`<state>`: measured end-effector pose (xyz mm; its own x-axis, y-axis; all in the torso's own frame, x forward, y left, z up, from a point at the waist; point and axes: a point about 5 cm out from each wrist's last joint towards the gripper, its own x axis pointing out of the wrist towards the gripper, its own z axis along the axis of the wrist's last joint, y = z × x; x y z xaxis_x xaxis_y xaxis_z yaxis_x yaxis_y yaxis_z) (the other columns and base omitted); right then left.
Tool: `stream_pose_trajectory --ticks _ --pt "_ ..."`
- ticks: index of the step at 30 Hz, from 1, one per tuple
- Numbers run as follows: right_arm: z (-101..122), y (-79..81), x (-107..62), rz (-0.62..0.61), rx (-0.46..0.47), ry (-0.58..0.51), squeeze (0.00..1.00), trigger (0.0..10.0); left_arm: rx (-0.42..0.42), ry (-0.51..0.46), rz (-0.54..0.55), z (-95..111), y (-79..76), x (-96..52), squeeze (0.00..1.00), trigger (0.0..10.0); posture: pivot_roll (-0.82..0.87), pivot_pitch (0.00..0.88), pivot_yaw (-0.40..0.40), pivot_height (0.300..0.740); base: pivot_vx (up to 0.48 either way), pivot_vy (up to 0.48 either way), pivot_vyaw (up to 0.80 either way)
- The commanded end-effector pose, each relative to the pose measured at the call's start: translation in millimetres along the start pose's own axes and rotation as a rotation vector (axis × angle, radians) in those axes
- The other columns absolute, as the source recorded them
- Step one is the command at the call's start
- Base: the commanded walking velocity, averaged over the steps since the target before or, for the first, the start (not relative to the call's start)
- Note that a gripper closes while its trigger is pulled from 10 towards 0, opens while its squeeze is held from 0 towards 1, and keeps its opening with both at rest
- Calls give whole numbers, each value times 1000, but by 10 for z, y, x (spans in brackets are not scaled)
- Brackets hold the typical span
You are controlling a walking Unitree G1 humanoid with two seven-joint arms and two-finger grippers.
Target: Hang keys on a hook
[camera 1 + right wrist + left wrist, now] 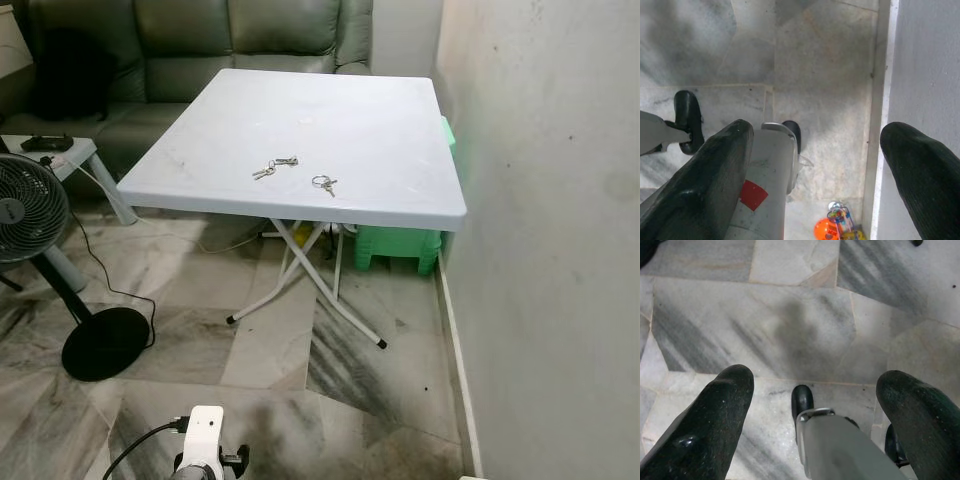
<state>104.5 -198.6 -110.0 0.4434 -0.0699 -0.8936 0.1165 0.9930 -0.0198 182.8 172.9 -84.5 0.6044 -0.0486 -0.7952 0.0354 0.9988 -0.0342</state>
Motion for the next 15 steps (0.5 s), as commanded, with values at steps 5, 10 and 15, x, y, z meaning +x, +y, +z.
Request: stream_pose_trajectory --ticks 5,10,15 --pt "-15 36 2 9 9 10 0 10000 -3 4 17 -1 55 -6 0 10000 -47 0 21 740 0 0 0" --pt "-18 24 0 9 9 9 0 10000 -5 0 16 13 49 -3 0 10000 -48 0 21 740 0 0 0" --pt "-17 17 -1 9 14 8 0 10000 -6 -8 13 34 38 3 0 10000 -47 0 18 740 0 0 0"
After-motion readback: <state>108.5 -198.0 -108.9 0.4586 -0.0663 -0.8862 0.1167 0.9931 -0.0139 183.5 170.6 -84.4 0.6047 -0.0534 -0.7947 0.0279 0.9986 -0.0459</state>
